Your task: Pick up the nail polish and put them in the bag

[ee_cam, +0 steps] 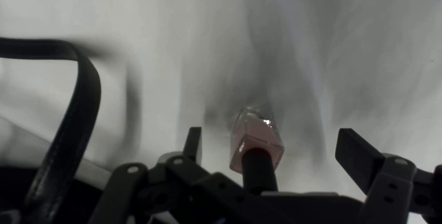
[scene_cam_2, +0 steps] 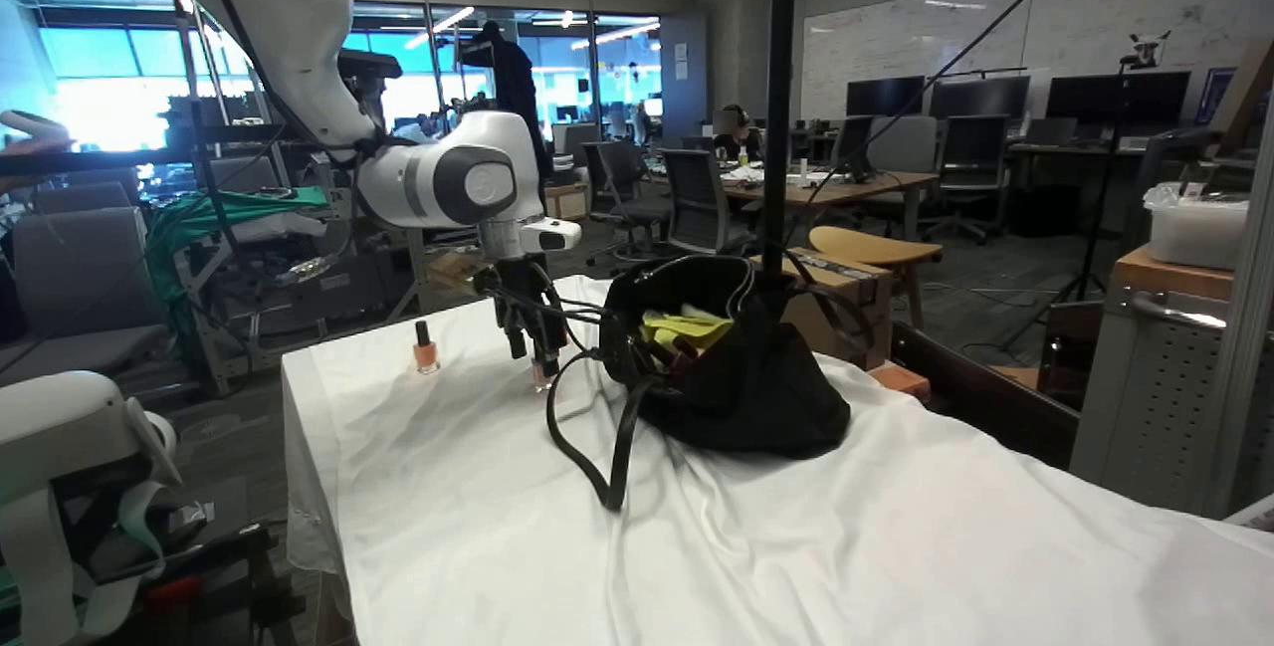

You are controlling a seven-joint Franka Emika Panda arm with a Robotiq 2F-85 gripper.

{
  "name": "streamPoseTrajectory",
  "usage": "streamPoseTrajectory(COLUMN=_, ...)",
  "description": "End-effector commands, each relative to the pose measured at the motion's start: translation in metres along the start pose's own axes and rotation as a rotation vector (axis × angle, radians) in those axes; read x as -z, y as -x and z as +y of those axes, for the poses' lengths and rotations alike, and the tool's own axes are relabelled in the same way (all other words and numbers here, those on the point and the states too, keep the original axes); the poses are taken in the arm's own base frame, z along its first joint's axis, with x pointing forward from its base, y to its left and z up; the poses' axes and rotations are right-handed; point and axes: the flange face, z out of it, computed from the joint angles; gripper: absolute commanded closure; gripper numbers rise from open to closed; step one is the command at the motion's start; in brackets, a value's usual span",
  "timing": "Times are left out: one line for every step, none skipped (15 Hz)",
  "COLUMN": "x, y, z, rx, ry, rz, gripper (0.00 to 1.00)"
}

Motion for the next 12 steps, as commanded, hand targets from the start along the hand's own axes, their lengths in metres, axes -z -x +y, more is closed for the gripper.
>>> streamPoseTrajectory(x=-0.0059, y=-0.0122, z=0.0044, rx=0.008, ry=-0.029, rz=-0.006, gripper=0.00)
streamPoseTrajectory(x=-0.0089, y=-0.0130, z=0.0047, rx=0.011, ry=-0.033, rz=-0.011, gripper=0.00)
streamPoseTrajectory(x=-0.0107, y=-0.0136, z=0.0049, rx=0.014, ry=-0.036, rz=-0.016, gripper=0.00)
streamPoseTrajectory(x=-0.0134, y=-0.0141, z=0.0050, rx=0.016, ry=-0.037, rz=-0.021, gripper=0.00)
streamPoseTrajectory(x=-0.0154, y=-0.0145, z=0.0051, rx=0.018, ry=-0.038, rz=-0.024, gripper=0.00)
streamPoseTrajectory(x=-0.0146, y=-0.0161, z=0.0051, rx=0.018, ry=-0.039, rz=-0.023, gripper=0.00)
streamPoseTrajectory(x=-0.0150, y=-0.0168, z=0.0051, rx=0.019, ry=-0.039, rz=-0.023, gripper=0.00)
streamPoseTrajectory(x=-0.0144, y=-0.0175, z=0.0051, rx=0.019, ry=-0.040, rz=-0.024, gripper=0.00)
streamPoseTrajectory(x=-0.0135, y=-0.0171, z=0.0055, rx=0.021, ry=-0.040, rz=-0.022, gripper=0.00)
streamPoseTrajectory(x=-0.0127, y=-0.0169, z=0.0055, rx=0.021, ry=-0.040, rz=-0.021, gripper=0.00)
streamPoseTrajectory(x=-0.0132, y=-0.0166, z=0.0056, rx=0.022, ry=-0.038, rz=-0.024, gripper=0.00)
streamPoseTrajectory(x=-0.0136, y=-0.0163, z=0.0058, rx=0.025, ry=-0.036, rz=-0.032, gripper=0.00)
